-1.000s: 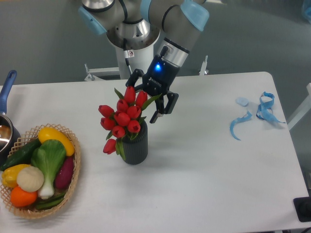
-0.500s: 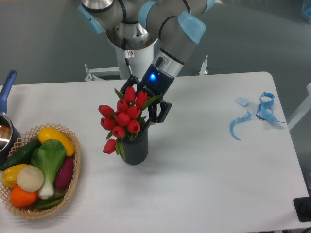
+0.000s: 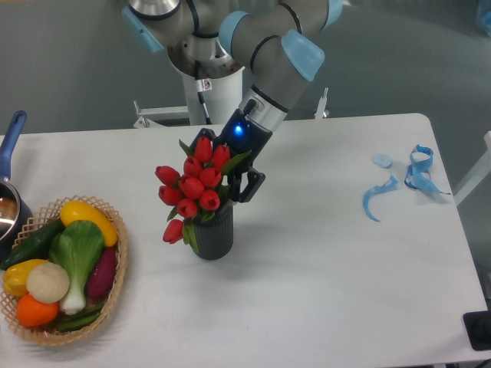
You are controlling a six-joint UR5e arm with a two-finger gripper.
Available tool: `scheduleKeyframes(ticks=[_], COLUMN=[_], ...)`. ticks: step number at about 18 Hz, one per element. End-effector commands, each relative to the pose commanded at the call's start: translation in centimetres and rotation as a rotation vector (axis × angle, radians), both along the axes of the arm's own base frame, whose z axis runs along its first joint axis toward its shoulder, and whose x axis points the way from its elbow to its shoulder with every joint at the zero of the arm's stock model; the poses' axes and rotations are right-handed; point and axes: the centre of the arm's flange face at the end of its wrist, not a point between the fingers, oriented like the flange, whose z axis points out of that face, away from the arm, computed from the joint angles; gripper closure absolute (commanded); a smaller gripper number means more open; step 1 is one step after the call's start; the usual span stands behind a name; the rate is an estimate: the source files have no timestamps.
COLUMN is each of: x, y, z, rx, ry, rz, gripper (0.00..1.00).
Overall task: Pick up the flowers from the vase
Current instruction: 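Lift the gripped tulips upward out of the dark grey vase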
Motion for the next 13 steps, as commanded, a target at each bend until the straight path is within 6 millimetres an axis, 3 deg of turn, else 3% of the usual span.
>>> scheduleKeyframes(ticks=[3, 5, 9, 13], x=[-0.3, -0.3, -0.6, -1.0], y=[0.0, -0.1, -0.2, -0.4], z=[0.3, 0.4, 1.0, 3.1], rx=[0.01, 0.012, 0.027, 0.072], ry=[-0.004, -0.014, -0.028, -0.064], rz=[0.005, 0.011, 0.028, 0.061], gripper=[0.48, 0.62, 0.64, 0.64])
